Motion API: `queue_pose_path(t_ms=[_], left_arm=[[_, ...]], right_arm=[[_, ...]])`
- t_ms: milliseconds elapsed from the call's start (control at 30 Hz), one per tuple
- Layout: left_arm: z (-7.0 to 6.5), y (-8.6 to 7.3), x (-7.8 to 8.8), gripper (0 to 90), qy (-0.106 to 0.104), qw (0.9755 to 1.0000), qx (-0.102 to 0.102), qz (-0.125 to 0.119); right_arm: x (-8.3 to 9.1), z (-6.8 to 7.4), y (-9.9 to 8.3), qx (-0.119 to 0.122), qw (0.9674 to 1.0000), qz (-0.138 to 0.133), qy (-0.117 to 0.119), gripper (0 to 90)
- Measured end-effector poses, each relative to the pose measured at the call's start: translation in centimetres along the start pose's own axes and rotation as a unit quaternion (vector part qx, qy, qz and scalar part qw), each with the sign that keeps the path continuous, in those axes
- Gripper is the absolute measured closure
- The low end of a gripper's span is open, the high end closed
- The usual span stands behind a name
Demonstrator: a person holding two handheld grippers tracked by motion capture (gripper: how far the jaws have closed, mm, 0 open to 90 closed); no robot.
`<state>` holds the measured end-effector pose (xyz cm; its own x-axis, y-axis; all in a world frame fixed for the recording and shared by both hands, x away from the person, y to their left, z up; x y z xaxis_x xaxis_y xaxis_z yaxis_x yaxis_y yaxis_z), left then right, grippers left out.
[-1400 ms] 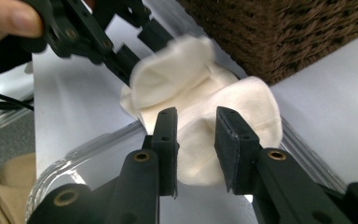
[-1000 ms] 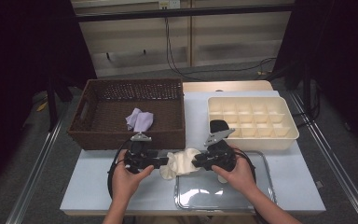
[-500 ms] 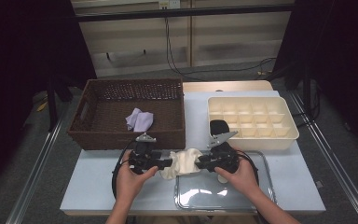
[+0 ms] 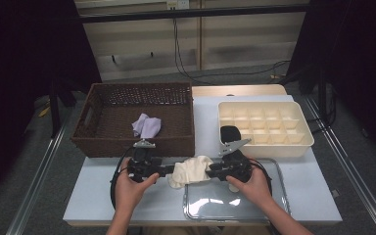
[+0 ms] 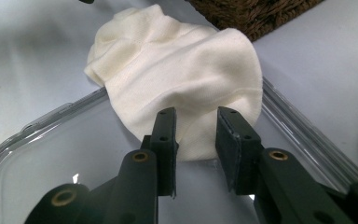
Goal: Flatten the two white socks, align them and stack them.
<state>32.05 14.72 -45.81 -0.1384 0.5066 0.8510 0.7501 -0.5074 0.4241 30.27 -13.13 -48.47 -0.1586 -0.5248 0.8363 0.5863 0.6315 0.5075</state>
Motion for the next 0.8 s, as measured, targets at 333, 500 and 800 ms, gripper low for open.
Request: queue_pose_path(t_ms=[333,500,800], left_arm=[[-1.4,0.2,-3.1,46.4,0.002,0.9985,-0.035,0.041],[-1.9,0.2,-3.4,61.2,0.023,0.9961,-0.061,0.058],[-2.5,0.2,-3.7,77.9,0.037,0.995,-0.072,0.059]], right_arm=[[-0.2,0.2,-0.1,0.005,1.0,-0.001,-0.007,67.9],[-0.3,0.3,-0.1,0.018,0.9995,0.004,-0.027,74.4],[-0.4,0.6,0.0,0.022,0.9994,0.009,-0.026,86.1]])
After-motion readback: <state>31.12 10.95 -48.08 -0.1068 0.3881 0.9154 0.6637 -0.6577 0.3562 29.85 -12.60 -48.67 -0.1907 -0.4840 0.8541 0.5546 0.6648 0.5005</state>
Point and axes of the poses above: each handheld gripper's, and its own axes: x roughly backward along the jaws, y roughly out of its top, z roughly to its left, the point moved 2 cm from there along -x, roughly forward along the jaws, and after that the axes turned 15 degrees about z, right-handed, at the moved point
